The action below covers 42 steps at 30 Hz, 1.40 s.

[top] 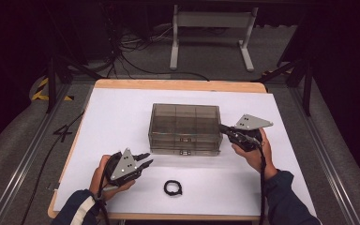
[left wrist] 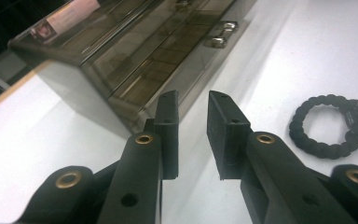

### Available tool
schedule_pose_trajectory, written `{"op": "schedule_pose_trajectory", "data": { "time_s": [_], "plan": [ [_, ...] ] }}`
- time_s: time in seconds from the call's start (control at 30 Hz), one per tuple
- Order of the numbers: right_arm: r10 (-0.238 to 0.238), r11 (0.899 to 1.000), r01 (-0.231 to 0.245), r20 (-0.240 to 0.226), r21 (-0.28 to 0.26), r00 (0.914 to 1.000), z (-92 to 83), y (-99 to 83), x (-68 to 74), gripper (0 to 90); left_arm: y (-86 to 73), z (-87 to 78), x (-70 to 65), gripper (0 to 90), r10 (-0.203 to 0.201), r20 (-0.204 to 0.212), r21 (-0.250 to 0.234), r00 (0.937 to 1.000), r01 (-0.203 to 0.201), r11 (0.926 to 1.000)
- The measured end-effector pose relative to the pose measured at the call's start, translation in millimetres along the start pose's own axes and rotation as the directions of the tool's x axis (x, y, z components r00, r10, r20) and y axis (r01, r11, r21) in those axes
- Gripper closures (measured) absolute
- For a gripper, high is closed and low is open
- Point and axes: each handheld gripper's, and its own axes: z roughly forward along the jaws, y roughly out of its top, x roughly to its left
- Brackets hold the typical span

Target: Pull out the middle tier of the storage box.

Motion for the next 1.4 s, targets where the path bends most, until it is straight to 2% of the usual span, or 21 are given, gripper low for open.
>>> {"op": "schedule_pose_trajectory", "data": {
  "time_s": [0.03, 0.13, 0.3, 0.4, 0.77, 0.83, 0.93, 0.97, 1.07, 1.13, 1.2, 1.3, 1.4],
  "plan": [
    [0.000, 1.000, 0.000, 0.000, 0.000, 1.0000, 0.0, 0.0, 0.0, 90.0, 0.0, 0.0, 0.0, 73.0, 0.000, 0.000, 0.000, 1.0000, 0.000, 1.0000],
    [-0.002, 1.000, 0.002, 0.000, 0.000, 1.0000, 0.0, 0.0, 0.1, 90.0, -3.5, 1.0, 4.8, 71.6, -0.034, 0.021, -0.002, 0.9992, 0.034, 0.9994],
    [-0.003, 1.000, 0.003, -0.001, 0.000, 1.0000, 0.0, 0.0, -0.1, 90.0, -5.0, 4.1, 8.6, 70.5, -0.058, 0.038, -0.001, 0.9976, 0.058, 0.9983],
    [-0.007, 1.000, 0.007, 0.000, 0.001, 1.0000, 0.0, 0.0, -0.2, 90.0, -7.0, 9.0, 13.3, 69.8, -0.088, 0.053, 0.002, 0.9947, 0.088, 0.9961],
    [0.000, 1.000, 0.000, -0.006, -0.003, 1.0000, -0.1, -0.5, -0.8, 90.0, -9.2, 18.8, 21.3, 68.7, -0.124, 0.073, 0.008, 0.9896, 0.123, 0.9923],
    [-0.008, 1.000, 0.008, -0.001, 0.000, 1.0000, -1.1, -0.3, 0.0, 90.0, -10.6, 20.8, 23.6, 68.5, -0.133, 0.080, 0.013, 0.9879, 0.132, 0.9912],
    [-0.048, 0.999, 0.048, 0.003, 0.000, 0.9989, -4.8, -0.9, 1.9, 90.0, -11.2, 22.8, 25.2, 68.5, -0.138, 0.086, 0.015, 0.9867, 0.137, 0.9904],
    [-0.044, 0.999, 0.044, 0.006, -0.010, 0.9990, -8.2, -2.2, 1.4, 90.0, -11.3, 23.7, 25.6, 68.5, -0.139, 0.089, 0.016, 0.9863, 0.138, 0.9903],
    [-0.041, 0.999, 0.041, -0.003, -0.027, 0.9992, -17.3, -6.5, 0.0, 90.0, -11.4, 25.9, 26.6, 68.8, -0.143, 0.093, 0.018, 0.9854, 0.141, 0.9898],
    [-0.044, 0.999, 0.044, -0.009, -0.018, 0.9990, -22.3, -11.1, 0.7, 89.5, -11.5, 27.5, 27.5, 69.4, -0.152, 0.106, 0.017, 0.9828, 0.151, 0.9884],
    [-0.052, 0.999, 0.052, -0.017, 0.000, 0.9985, -24.9, -15.7, 2.3, 88.5, -11.3, 27.7, 27.9, 69.7, -0.145, 0.104, 0.021, 0.9839, 0.144, 0.9894],
    [-0.050, 0.998, 0.051, -0.039, 0.023, 0.9980, -29.0, -25.6, 5.1, 85.7, -11.5, 27.9, 28.4, 69.8, -0.143, 0.104, 0.021, 0.9842, 0.142, 0.9896],
    [-0.042, 0.998, 0.045, -0.085, 0.036, 0.9955, -29.3, -35.1, 8.4, 83.5, -11.9, 28.4, 29.1, 69.7, -0.143, 0.102, 0.021, 0.9845, 0.141, 0.9898]
  ]
}}
